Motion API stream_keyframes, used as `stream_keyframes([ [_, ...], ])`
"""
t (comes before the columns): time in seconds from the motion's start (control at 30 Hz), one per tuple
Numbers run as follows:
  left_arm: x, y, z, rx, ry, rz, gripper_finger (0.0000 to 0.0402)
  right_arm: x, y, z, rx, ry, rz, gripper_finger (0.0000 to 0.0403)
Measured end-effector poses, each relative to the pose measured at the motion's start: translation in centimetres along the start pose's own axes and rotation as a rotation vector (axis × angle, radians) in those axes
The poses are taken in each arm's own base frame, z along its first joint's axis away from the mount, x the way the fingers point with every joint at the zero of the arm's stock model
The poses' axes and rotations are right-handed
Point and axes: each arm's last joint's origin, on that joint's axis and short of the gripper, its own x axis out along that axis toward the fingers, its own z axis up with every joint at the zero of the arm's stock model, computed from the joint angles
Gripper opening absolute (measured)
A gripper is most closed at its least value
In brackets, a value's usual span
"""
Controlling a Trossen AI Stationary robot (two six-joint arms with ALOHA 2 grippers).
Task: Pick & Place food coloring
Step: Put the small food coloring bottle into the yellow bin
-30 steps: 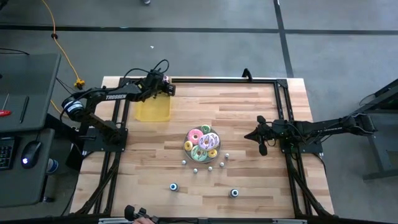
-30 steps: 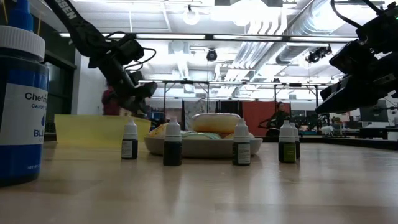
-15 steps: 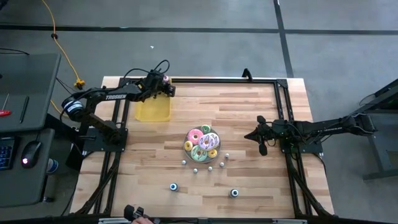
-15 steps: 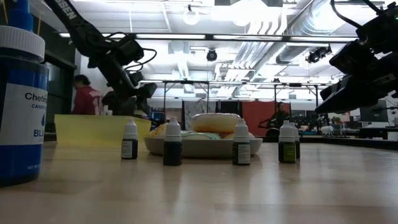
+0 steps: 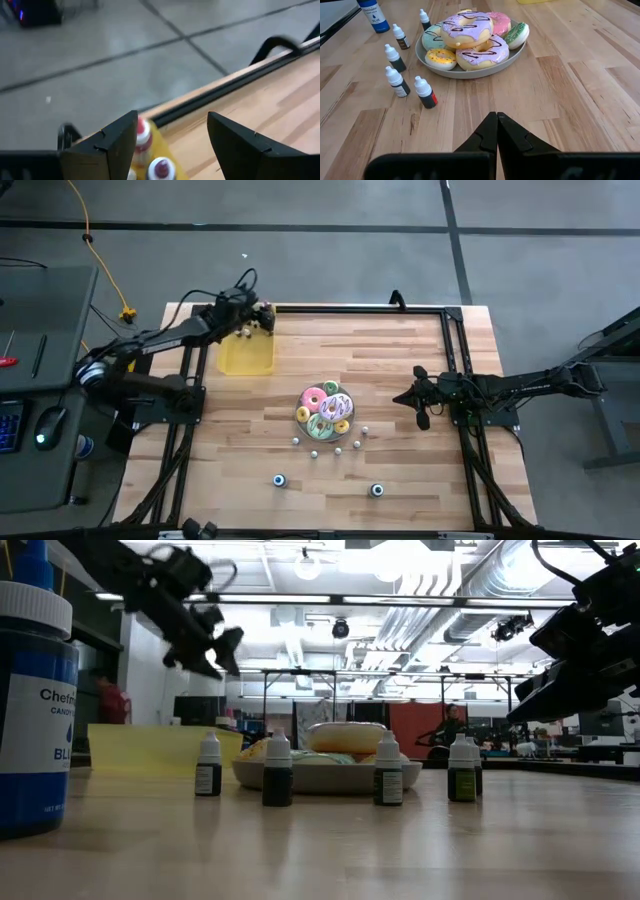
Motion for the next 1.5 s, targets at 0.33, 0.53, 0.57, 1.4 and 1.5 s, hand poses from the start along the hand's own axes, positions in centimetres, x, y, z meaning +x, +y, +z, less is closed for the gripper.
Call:
stream_keyframes([
  [0.33,-6.5,-2.2,3.7,0.205,0.054,-0.123,0.0234,0.0,0.0,0.0,0.000,0.000,-0.001,0.0000],
  [0.53,-9.9,-4.7,4.6,0.292,0.185,-0.243,0.0234,0.0,0.0,0.0,0.000,0.000,0.000,0.0000],
  [0.57,-10.4,-5.3,4.4,0.299,0.215,-0.271,0.0234,0.0,0.0,0.0,0.000,0.000,0.000,0.0000],
  [1.4,-14.2,-18.5,-6.8,-0.109,0.963,-0.421,0.0234,0.0,0.0,0.0,0.000,0.001,0.000,0.0000],
  [1.5,-14.5,-19.4,-7.8,-0.123,0.977,-0.427,0.0234,0.0,0.0,0.0,0.000,0.002,0.000,0.0000],
])
